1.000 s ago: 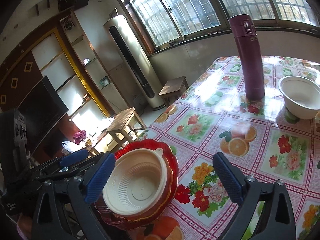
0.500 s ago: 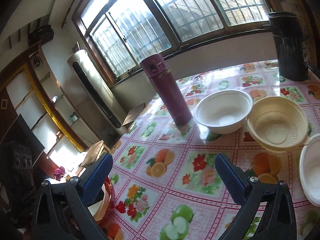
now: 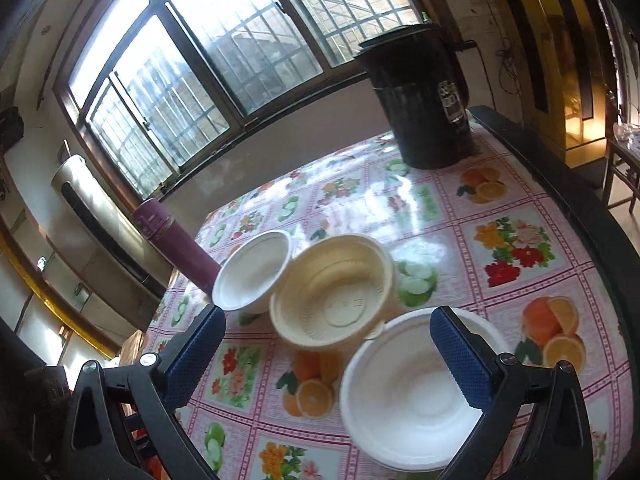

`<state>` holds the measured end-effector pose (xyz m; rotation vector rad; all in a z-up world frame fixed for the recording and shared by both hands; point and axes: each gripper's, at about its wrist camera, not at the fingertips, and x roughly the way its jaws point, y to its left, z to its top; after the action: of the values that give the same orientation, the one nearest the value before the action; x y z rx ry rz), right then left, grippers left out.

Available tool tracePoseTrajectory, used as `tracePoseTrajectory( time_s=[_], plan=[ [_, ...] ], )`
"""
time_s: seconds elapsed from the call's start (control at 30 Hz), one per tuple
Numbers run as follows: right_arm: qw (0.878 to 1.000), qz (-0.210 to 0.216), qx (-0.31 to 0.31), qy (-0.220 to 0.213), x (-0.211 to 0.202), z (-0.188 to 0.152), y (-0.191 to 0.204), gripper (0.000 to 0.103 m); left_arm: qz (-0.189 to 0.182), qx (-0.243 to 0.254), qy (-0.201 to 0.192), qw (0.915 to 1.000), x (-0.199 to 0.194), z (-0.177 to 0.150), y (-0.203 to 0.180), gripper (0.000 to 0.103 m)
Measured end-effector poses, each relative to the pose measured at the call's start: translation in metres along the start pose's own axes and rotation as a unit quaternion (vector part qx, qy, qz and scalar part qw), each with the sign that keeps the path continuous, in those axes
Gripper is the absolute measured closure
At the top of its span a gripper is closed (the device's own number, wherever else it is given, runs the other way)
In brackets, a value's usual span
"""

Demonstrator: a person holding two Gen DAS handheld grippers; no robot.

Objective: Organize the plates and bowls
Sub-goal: 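Move both grippers toward the white bowl beside the cream bowls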

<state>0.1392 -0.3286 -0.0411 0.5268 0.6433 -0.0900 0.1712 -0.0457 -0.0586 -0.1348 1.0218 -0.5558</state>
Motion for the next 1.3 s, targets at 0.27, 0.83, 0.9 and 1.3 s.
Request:
tracePoseTrajectory(
  time_s=[0.27,0.83,0.9,1.3],
  plan=[
    [0.996,-0.063,0.003,0.061,-0.006,0.006,-0.057,0.000,0.018,0.096,0.040,0.9944,0.049,-0.002,-0.051,0.000],
    [0.987,0.039,0.091,0.126,-0.016,0.003,-0.103,0.000,-0.064,-0.008,0.098,0.9931,0.097,0.036,-0.091,0.000],
    [0.984,0.053,0.105,0.136,-0.012,0.001,-0.105,0.000,-0.062,-0.011,0.103,0.9927,0.102,0.040,-0.095,0.000],
    [0.969,0.059,0.168,0.172,0.015,-0.011,-0.117,0.002,-0.060,-0.017,0.137,0.9886,0.124,0.042,-0.111,0.000]
  ],
)
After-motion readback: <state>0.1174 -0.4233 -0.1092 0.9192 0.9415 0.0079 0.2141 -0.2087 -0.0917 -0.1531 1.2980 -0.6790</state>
